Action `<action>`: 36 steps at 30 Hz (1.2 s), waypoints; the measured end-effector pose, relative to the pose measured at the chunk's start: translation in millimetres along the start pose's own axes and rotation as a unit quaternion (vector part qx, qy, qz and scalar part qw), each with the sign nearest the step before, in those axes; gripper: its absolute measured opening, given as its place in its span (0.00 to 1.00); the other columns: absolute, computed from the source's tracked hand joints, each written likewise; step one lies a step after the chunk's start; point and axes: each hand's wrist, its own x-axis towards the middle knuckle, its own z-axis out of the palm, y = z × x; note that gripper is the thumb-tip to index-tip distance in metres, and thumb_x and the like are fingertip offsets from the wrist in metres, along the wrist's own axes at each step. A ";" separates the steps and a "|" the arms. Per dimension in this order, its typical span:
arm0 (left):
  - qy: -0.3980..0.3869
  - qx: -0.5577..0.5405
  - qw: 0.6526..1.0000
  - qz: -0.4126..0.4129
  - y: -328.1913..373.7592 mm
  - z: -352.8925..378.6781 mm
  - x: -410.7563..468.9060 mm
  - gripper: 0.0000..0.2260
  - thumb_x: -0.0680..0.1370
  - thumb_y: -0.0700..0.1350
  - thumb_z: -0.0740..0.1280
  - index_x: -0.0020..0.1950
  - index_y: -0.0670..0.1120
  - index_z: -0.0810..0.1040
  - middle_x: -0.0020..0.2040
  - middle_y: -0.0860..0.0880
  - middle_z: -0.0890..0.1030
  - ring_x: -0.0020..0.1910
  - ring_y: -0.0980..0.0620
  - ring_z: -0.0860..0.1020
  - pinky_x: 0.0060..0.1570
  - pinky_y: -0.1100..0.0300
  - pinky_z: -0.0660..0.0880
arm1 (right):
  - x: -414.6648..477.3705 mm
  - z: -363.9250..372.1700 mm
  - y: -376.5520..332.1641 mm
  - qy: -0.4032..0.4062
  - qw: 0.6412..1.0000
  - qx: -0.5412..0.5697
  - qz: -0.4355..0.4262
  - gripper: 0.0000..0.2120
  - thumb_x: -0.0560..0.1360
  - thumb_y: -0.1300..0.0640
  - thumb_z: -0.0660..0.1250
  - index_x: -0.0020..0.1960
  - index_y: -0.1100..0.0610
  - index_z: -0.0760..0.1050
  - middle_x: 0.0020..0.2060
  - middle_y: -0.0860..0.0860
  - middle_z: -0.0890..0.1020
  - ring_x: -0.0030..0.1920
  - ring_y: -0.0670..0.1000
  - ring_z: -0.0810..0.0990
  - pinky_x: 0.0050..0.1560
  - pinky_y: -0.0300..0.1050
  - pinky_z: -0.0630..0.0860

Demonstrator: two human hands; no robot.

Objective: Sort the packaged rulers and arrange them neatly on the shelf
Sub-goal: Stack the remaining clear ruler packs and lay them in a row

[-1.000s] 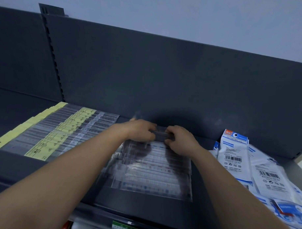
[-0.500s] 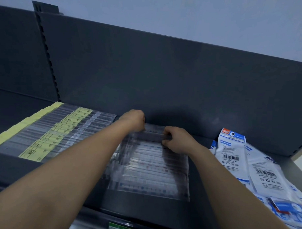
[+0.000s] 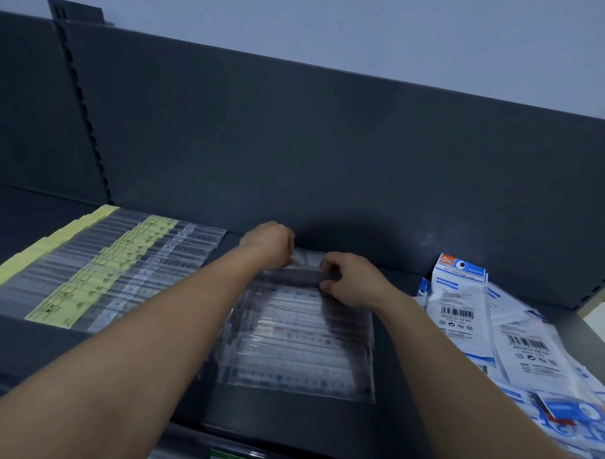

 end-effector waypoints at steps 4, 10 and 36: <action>0.005 -0.039 0.999 -0.008 0.3 -1.2 -1.4 0.05 0.74 0.46 0.71 0.43 0.51 0.75 0.47 0.52 0.78 0.48 0.50 0.74 0.51 0.55 0.70 | 1.1 0.2 1.5 0.014 0.999 -0.022 -0.021 0.05 0.74 0.54 0.69 0.49 0.50 0.73 0.63 0.49 0.70 0.66 0.53 0.68 0.64 0.48 0.68; 0.007 -0.153 0.988 0.029 -2.3 -5.4 -6.0 0.08 0.73 0.39 0.71 0.39 0.51 0.78 0.38 0.55 0.79 0.45 0.52 0.78 0.50 0.57 0.75 | 2.9 -1.0 1.2 0.016 0.997 -0.070 -0.005 0.08 0.76 0.51 0.67 0.54 0.49 0.74 0.69 0.48 0.68 0.70 0.53 0.63 0.65 0.51 0.59; -0.099 -0.129 0.985 0.053 -17.4 -43.8 -13.3 0.10 0.73 0.47 0.72 0.35 0.44 0.79 0.31 0.51 0.76 0.32 0.54 0.72 0.40 0.62 0.70 | 8.1 0.3 5.2 0.033 0.993 -0.117 -0.001 0.14 0.79 0.49 0.62 0.61 0.53 0.77 0.61 0.50 0.72 0.64 0.53 0.66 0.63 0.49 0.61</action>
